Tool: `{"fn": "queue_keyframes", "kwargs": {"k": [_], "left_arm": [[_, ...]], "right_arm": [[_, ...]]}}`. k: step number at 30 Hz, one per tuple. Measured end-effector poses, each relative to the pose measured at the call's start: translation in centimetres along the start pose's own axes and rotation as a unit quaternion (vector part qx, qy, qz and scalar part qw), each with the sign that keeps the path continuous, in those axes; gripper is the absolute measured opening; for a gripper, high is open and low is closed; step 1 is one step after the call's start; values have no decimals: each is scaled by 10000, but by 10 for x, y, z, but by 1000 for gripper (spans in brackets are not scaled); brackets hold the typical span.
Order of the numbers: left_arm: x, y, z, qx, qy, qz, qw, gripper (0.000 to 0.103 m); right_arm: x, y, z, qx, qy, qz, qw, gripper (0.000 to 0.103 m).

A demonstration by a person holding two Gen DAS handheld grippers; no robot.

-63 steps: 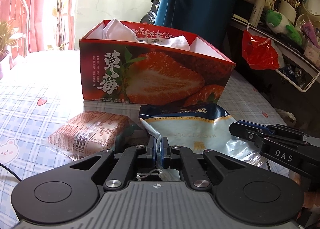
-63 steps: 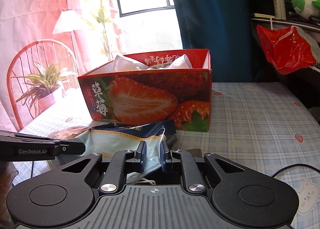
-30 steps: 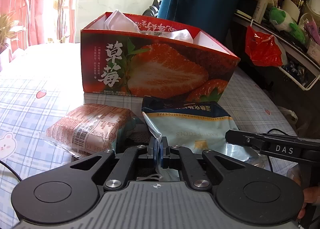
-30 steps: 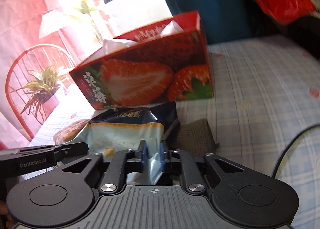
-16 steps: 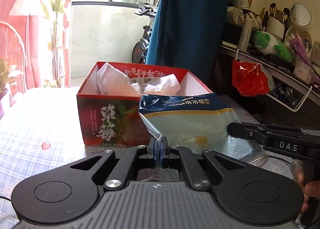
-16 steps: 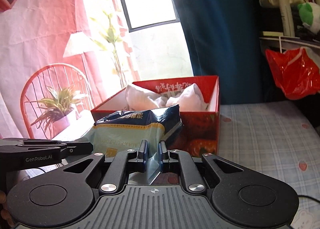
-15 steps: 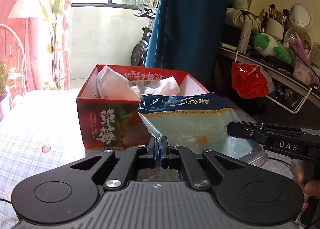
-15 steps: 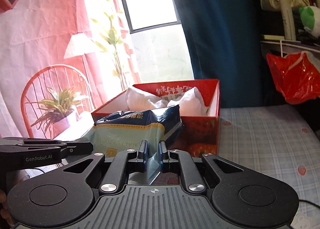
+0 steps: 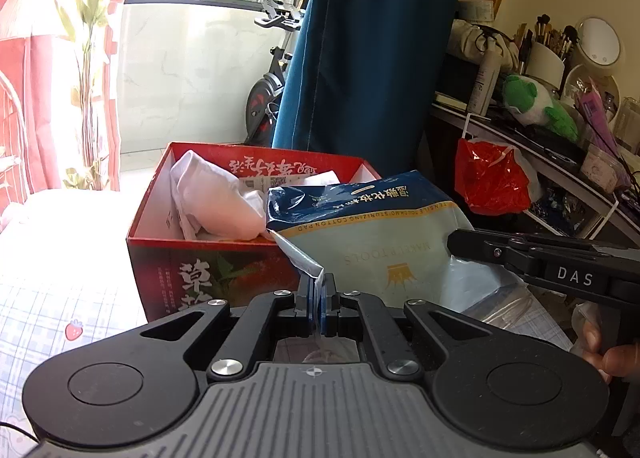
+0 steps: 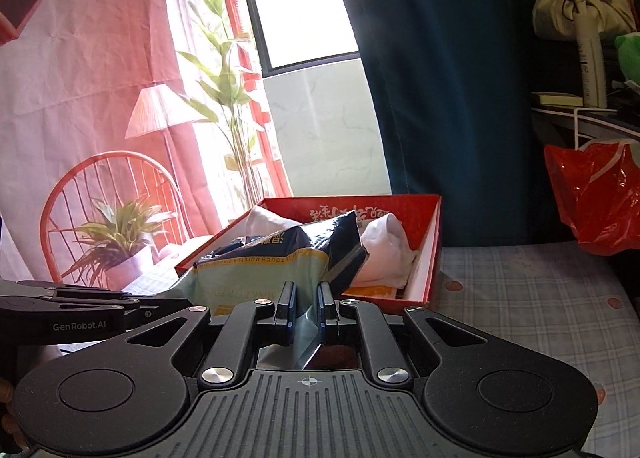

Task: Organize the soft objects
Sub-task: 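Lift the blue-and-white bag with both grippers over the red box, then lower the bag into the box and open both grippers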

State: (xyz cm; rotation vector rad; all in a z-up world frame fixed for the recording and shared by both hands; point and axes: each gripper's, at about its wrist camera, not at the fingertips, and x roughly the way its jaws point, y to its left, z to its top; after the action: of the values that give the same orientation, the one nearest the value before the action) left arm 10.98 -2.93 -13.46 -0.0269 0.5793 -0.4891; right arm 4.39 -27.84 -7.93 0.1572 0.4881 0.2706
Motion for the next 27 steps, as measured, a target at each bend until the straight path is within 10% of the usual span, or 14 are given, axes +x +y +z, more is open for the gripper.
{"fn": "queue_keyframes", "kwargs": {"k": [12,27], "left_arm": [[69,16,78,465,-273,394,9978,4],[165,50,77,99,916,575,9941,5]], "right_arm": [[77,-20,63,-394,-273,-300,9984,10],[189,-40,53,-316,787,-833,9929,10]]}}
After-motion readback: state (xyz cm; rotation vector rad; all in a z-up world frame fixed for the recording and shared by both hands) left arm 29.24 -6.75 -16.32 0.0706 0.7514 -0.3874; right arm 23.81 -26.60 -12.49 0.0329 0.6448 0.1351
